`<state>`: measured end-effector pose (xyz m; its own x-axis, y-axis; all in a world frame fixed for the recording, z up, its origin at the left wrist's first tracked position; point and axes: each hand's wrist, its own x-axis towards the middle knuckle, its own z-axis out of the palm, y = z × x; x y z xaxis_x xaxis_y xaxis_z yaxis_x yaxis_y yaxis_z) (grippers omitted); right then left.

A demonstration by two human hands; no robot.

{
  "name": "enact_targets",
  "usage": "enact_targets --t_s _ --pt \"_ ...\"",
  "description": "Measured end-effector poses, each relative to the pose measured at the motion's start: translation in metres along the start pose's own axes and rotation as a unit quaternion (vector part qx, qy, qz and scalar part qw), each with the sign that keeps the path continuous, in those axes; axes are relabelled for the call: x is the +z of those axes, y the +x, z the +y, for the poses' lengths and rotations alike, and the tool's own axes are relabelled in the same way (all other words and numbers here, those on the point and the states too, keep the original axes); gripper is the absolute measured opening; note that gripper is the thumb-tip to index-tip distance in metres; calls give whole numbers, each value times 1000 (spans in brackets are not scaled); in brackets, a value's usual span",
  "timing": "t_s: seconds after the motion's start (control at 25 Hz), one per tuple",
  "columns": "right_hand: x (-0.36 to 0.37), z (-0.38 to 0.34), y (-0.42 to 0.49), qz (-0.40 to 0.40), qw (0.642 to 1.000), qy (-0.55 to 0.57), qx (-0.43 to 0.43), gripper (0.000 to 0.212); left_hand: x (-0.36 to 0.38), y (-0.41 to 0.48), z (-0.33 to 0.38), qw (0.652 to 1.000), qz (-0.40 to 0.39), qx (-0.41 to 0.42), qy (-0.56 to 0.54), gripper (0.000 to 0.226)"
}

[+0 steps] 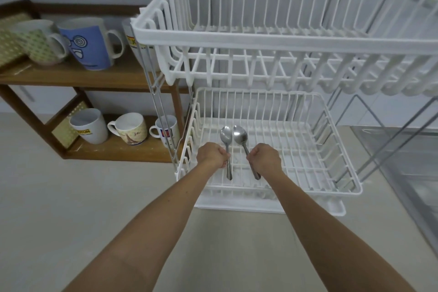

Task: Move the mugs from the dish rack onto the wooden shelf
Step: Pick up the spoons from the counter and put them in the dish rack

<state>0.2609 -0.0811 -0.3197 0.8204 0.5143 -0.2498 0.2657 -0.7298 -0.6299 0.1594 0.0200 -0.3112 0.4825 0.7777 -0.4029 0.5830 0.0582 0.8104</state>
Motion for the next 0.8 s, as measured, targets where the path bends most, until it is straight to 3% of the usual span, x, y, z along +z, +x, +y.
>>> enact_targets --t_s 0.36,0.8 --pt "2 8 1 3 1000 12 -11 15 4 -4 2 996 20 31 86 29" --pt "-21 -4 -25 1 999 -18 -29 26 -19 -25 2 988 15 99 117 20"
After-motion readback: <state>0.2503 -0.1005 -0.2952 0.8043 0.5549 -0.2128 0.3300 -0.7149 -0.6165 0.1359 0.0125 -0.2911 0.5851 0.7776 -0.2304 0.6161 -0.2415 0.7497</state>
